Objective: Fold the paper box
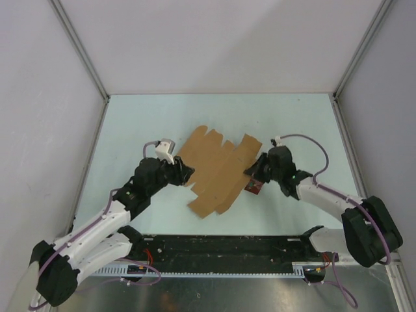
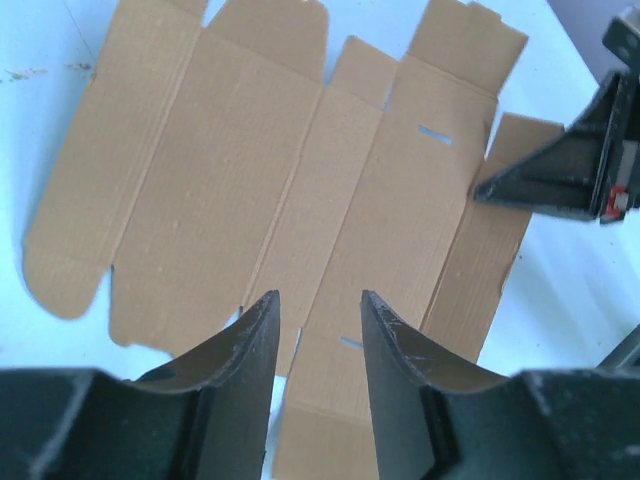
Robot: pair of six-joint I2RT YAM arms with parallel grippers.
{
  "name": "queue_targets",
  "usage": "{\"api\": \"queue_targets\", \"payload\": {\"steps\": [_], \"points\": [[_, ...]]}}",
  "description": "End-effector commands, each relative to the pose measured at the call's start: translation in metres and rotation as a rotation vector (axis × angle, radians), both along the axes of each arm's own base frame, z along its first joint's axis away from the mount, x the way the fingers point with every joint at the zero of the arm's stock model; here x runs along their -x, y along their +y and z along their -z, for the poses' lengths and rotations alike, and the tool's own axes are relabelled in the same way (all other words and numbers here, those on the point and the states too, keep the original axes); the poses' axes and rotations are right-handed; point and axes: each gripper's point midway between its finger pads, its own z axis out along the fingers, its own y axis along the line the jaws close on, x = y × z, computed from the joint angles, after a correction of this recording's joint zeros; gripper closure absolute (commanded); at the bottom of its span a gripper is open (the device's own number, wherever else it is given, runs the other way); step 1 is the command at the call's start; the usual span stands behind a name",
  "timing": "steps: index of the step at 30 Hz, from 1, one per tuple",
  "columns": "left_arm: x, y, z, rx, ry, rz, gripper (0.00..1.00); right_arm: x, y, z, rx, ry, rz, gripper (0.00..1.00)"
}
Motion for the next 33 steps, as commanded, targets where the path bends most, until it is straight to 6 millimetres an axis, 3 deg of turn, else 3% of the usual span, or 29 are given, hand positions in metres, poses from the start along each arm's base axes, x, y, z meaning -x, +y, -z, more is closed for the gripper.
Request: {"api": "queue_targets", "payload": {"steps": [1, 2, 3, 7, 8, 10, 12, 14, 16, 18, 19, 20, 25, 33], "points": [[0.003, -0.001, -0.039, 0.017, -0.064, 0.022, 0.57, -0.001, 0.008, -0.033, 0.083, -0.035, -0.33, 1.0], [0.003, 0.0, -0.042, 0.014, -0.071, 0.022, 0.57, -0.017, 0.012, -0.057, 0.107, -0.078, -0.353, 1.0], [0.002, 0.0, -0.05, 0.019, -0.082, 0.019, 0.58, -0.011, 0.004, -0.037, 0.172, 0.017, -0.402, 1.0], [0.007, 0.003, -0.055, 0.014, -0.067, 0.021, 0.59, -0.031, -0.002, -0.045, 0.171, 0.101, -0.505, 1.0], [0.009, 0.003, -0.057, 0.016, -0.069, 0.024, 0.59, -0.026, -0.005, -0.043, 0.178, 0.155, -0.528, 1.0], [0.013, 0.004, -0.06, 0.016, -0.062, 0.033, 0.6, -0.045, -0.009, -0.048, 0.203, 0.153, -0.549, 1.0], [0.015, 0.006, -0.062, 0.006, -0.053, 0.036, 0.6, -0.051, -0.006, -0.058, 0.18, 0.152, -0.587, 1.0], [0.017, 0.009, -0.063, -0.012, -0.055, 0.035, 0.6, -0.051, -0.006, -0.052, 0.178, 0.181, -0.642, 1.0], [0.018, 0.013, -0.06, -0.044, -0.044, 0.029, 0.6, -0.061, -0.005, -0.045, 0.203, 0.188, -0.685, 1.0], [0.02, 0.016, -0.053, -0.07, -0.025, 0.027, 0.6, -0.056, -0.009, -0.035, 0.231, 0.269, -0.722, 1.0], [0.02, 0.017, -0.05, -0.083, -0.021, 0.03, 0.6, -0.062, -0.006, -0.04, 0.242, 0.256, -0.744, 1.0], [0.02, 0.017, -0.047, -0.09, -0.015, 0.03, 0.6, -0.056, -0.007, -0.027, 0.26, 0.312, -0.791, 1.0], [0.02, 0.013, -0.017, -0.146, 0.061, 0.061, 0.64, -0.07, -0.01, -0.018, 0.339, 0.341, -0.806, 0.99], [0.01, -0.003, 0.031, -0.151, 0.135, 0.044, 0.92, -0.079, 0.01, -0.007, 0.322, 0.261, -0.829, 0.63]]}}
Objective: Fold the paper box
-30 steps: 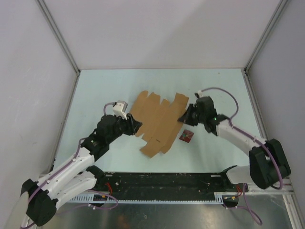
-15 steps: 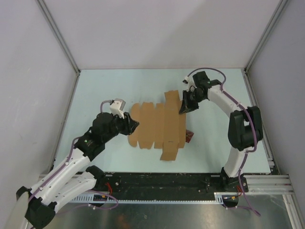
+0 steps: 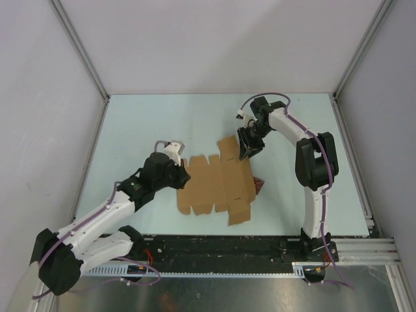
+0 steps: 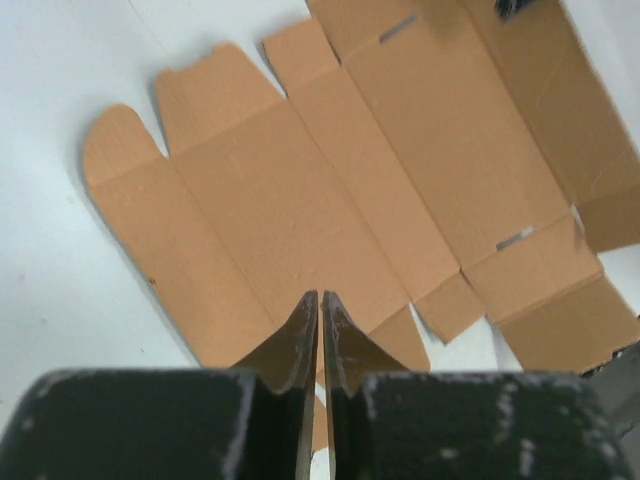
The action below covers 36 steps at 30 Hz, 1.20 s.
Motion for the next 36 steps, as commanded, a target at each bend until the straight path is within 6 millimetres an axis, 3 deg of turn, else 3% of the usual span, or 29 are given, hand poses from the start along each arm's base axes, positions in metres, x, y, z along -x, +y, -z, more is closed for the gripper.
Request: {"api": "queue_targets", "payload": {"steps": [1, 6, 8, 12, 23, 27, 30, 36], "points": [[-0.006, -0.017, 0.021, 0.029, -0.001, 0.002, 0.94, -0.006, 0.011, -0.005, -0.036, -0.055, -0.026, 0.59], [-0.018, -0.036, 0.049, 0.027, 0.006, 0.009, 1.0, -0.01, 0.015, -0.002, -0.124, -0.089, 0.014, 0.46], [-0.019, -0.039, 0.072, -0.008, 0.055, 0.013, 1.0, -0.007, 0.013, 0.002, -0.145, -0.073, 0.078, 0.46], [-0.026, -0.041, 0.094, -0.039, 0.088, -0.003, 1.0, 0.0, 0.014, 0.009, -0.186, -0.071, 0.137, 0.45], [-0.023, -0.038, 0.124, -0.072, 0.149, -0.02, 1.0, 0.011, 0.009, 0.005, -0.211, -0.167, 0.256, 0.46], [-0.022, -0.039, 0.127, -0.066, 0.158, -0.027, 1.0, 0.028, 0.003, 0.011, -0.217, -0.175, 0.299, 0.48], [-0.02, -0.039, 0.129, -0.063, 0.164, -0.025, 1.0, 0.033, 0.005, 0.001, -0.274, -0.21, 0.33, 0.48], [-0.021, -0.041, 0.13, -0.057, 0.171, -0.025, 1.0, 0.057, 0.006, 0.003, -0.309, -0.244, 0.395, 0.5]]}}
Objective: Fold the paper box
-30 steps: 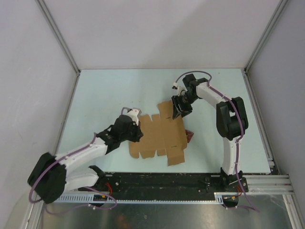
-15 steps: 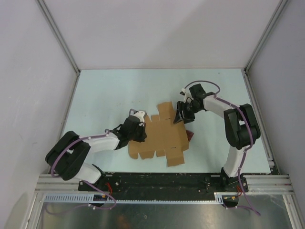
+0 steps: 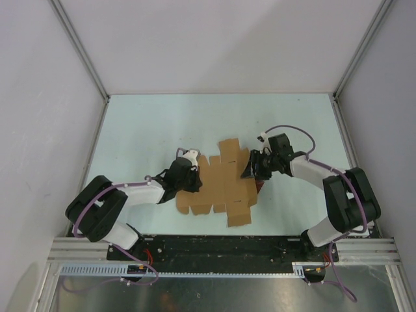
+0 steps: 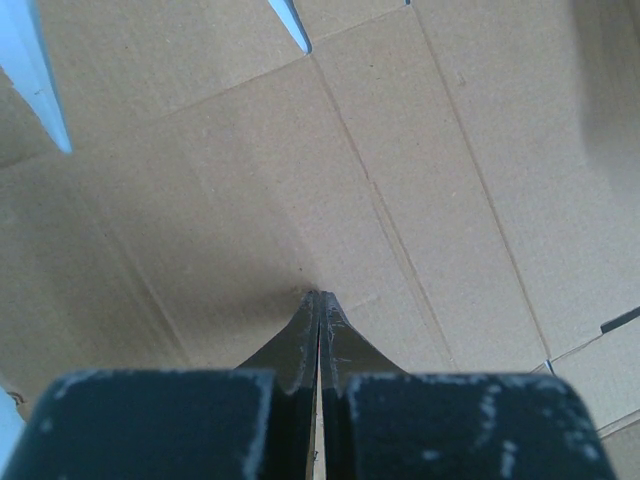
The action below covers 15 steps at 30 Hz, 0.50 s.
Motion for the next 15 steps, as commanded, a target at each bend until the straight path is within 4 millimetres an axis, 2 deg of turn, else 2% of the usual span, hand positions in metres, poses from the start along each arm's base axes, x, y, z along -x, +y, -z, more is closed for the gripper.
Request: {"api": "queue_targets", "payload": {"steps": [1, 2, 6, 9, 11, 15], "points": [[0.006, -0.001, 0.01, 0.002, 0.036, -0.008, 1.0, -0.005, 0.01, -0.016, -0.049, -0.119, 0.069, 0.5], [0.005, -0.002, 0.01, 0.009, 0.038, -0.007, 1.0, -0.001, 0.015, -0.02, -0.051, -0.135, 0.067, 0.51], [0.007, -0.003, 0.009, 0.018, 0.042, 0.001, 1.0, 0.001, 0.017, -0.012, -0.013, -0.161, 0.104, 0.58], [0.009, -0.002, 0.007, 0.021, 0.028, 0.008, 1.0, -0.005, 0.015, -0.01, 0.002, -0.195, 0.139, 0.64], [0.01, -0.002, 0.0, 0.033, 0.008, 0.018, 1.0, -0.007, 0.013, -0.012, 0.012, -0.209, 0.148, 0.7], [0.008, -0.003, -0.02, 0.067, -0.045, 0.022, 1.0, -0.01, 0.009, -0.013, 0.033, -0.234, 0.156, 0.73]]}}
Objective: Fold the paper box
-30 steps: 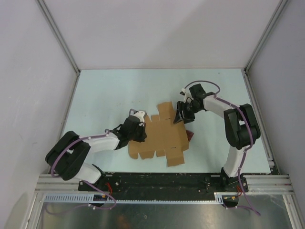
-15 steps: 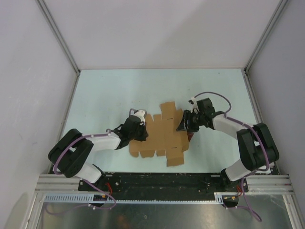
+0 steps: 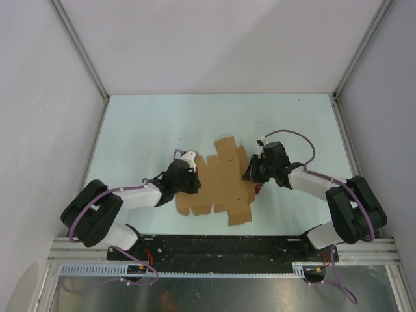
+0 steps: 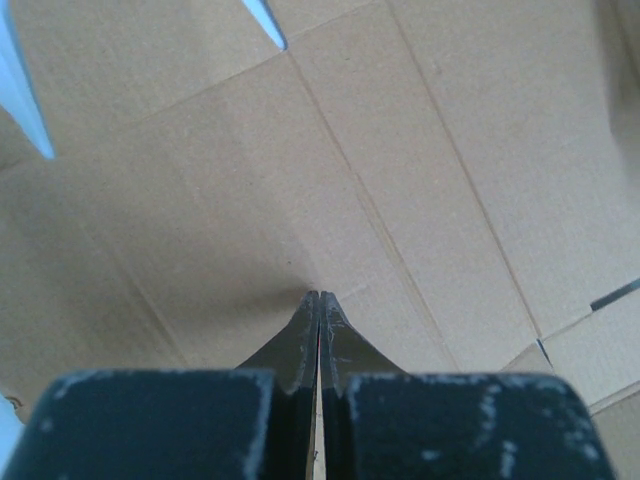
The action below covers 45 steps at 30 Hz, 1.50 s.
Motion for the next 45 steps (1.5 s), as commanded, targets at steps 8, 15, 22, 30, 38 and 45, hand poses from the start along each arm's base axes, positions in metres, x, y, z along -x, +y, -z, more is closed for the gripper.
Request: {"api": "queue_targets", "payload": {"steps": [8, 15, 22, 30, 38, 45], "points": [[0.003, -0.011, -0.052, 0.105, -0.099, 0.055, 0.77, -0.026, -0.001, -0.024, 0.019, -0.158, -0.028, 0.94], [-0.004, 0.001, -0.13, 0.152, -0.267, 0.017, 0.31, -0.034, -0.006, -0.039, 0.124, -0.222, -0.14, 1.0], [-0.01, 0.043, -0.218, 0.287, -0.487, -0.178, 0.21, -0.049, 0.002, -0.075, 0.126, -0.381, -0.224, 1.0], [-0.014, 0.073, -0.234, 0.312, -0.527, -0.244, 0.34, -0.058, 0.002, -0.092, 0.161, -0.45, -0.313, 0.95], [-0.019, 0.073, -0.227, 0.245, -0.514, -0.212, 0.59, -0.058, 0.012, -0.096, 0.226, -0.412, -0.45, 0.96], [-0.017, 0.07, -0.227, 0.246, -0.512, -0.193, 0.8, -0.061, 0.013, -0.084, 0.26, -0.339, -0.527, 1.0]]}}
